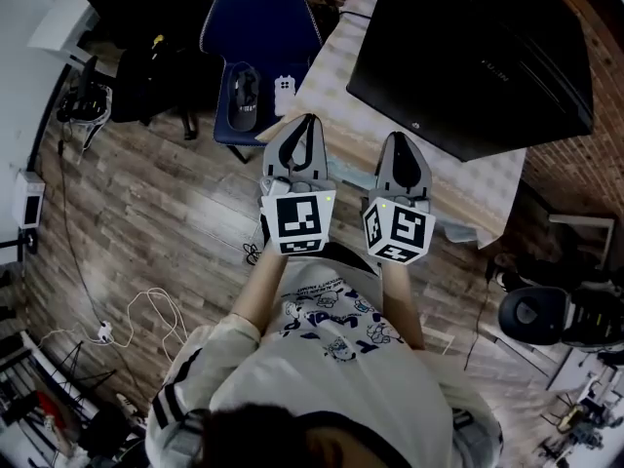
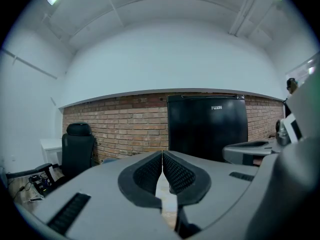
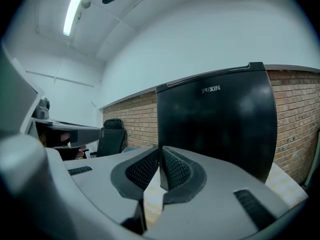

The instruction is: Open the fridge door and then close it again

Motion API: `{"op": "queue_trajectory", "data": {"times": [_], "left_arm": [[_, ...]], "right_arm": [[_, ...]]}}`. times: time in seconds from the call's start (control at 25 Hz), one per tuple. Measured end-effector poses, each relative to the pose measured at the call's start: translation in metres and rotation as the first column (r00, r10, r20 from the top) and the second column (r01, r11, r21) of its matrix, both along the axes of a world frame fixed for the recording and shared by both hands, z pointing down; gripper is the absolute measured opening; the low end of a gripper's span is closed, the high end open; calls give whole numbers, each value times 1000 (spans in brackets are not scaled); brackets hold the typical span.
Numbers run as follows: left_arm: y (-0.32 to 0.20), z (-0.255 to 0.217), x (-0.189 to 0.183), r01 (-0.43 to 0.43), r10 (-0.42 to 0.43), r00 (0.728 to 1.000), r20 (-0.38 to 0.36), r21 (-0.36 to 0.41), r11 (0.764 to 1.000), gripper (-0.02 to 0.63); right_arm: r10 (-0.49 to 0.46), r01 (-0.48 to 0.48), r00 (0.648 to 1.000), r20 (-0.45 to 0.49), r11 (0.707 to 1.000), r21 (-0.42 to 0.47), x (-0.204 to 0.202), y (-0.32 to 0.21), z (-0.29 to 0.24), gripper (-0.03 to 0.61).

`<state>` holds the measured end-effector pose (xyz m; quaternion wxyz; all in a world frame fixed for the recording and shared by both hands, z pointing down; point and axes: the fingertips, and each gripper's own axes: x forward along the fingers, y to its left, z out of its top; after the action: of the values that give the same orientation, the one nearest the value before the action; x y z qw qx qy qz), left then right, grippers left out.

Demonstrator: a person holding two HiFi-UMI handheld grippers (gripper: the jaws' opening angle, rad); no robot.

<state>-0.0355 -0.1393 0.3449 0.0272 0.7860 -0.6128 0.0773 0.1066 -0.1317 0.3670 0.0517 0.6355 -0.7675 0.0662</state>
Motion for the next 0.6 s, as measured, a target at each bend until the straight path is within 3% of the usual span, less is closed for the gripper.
{"op": "queue_trajectory", "data": {"times": [0.28, 0.6], "left_arm": [[-52, 4, 2, -98, 98, 995, -17, 6, 995, 18], [-114, -1, 12, -263, 263, 964, -32, 15, 965, 18]], "right_arm": [[78, -78, 997, -1, 997, -11, -3, -39, 6, 41], [179, -179, 984, -2, 984, -27, -13, -84, 5, 41]]}}
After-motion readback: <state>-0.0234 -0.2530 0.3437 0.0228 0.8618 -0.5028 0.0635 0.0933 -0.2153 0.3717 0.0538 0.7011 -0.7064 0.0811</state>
